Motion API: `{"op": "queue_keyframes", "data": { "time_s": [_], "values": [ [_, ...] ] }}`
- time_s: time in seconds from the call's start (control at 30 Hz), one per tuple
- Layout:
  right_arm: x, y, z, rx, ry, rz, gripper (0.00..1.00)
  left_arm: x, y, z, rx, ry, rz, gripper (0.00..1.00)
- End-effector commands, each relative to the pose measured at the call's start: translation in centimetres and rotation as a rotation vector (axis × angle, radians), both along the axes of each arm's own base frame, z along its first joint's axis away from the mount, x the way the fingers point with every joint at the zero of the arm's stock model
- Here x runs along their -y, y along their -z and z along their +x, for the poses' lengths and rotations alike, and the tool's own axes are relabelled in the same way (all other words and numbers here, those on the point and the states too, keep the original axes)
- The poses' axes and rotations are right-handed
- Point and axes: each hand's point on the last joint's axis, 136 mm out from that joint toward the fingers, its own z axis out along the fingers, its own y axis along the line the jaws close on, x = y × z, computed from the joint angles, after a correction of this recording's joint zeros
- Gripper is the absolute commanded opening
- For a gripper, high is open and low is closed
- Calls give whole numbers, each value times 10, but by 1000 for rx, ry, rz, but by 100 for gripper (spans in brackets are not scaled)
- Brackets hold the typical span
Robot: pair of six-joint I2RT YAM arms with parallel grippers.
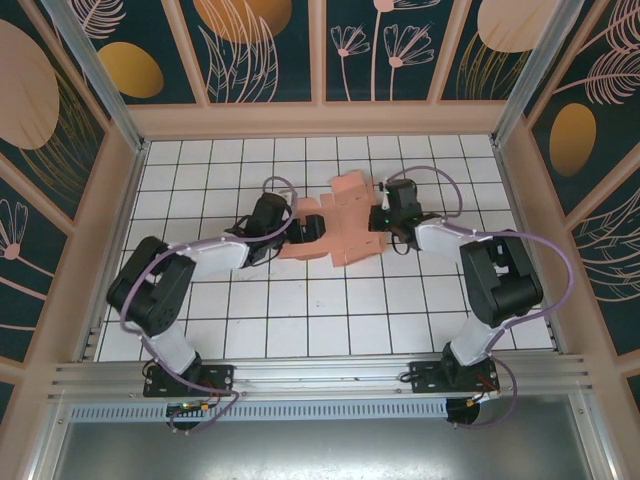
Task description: Fold the paper box
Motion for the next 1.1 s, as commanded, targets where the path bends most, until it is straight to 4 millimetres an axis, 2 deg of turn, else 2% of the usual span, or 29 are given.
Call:
{"op": "queue_keyframes", "data": {
  "time_s": [0.0,0.17,0.33,0.43,0.53,0.6,0.7,0.77,0.87,1.0,1.07],
  "values": [
    [29,22,-3,-53,73,-345,0,-34,-16,9,49,-153,3,99],
    [41,18,4,-24,151,-630,0,-57,-8,6,23,-193,-1,99],
    [42,16,8,12,180,-820,0,-59,-7,5,21,-189,-5,99],
    [30,15,9,17,139,-747,0,-58,-7,4,22,-179,-6,99],
    [9,12,8,4,53,-521,0,-58,-8,4,23,-172,-2,99],
    [-2,7,5,13,3,-440,0,-58,-7,4,24,-172,1,99],
    [9,6,7,13,18,-524,0,-57,-7,5,23,-169,-1,99],
    [23,11,8,14,47,-669,0,-56,-6,5,19,-165,-2,99],
    [33,14,8,27,79,-849,0,-56,-5,6,18,-167,0,99],
    [28,12,12,53,83,-849,0,-56,-6,8,20,-166,12,99],
    [17,11,14,47,41,-737,0,-56,-6,9,19,-162,20,99]
  ]
}}
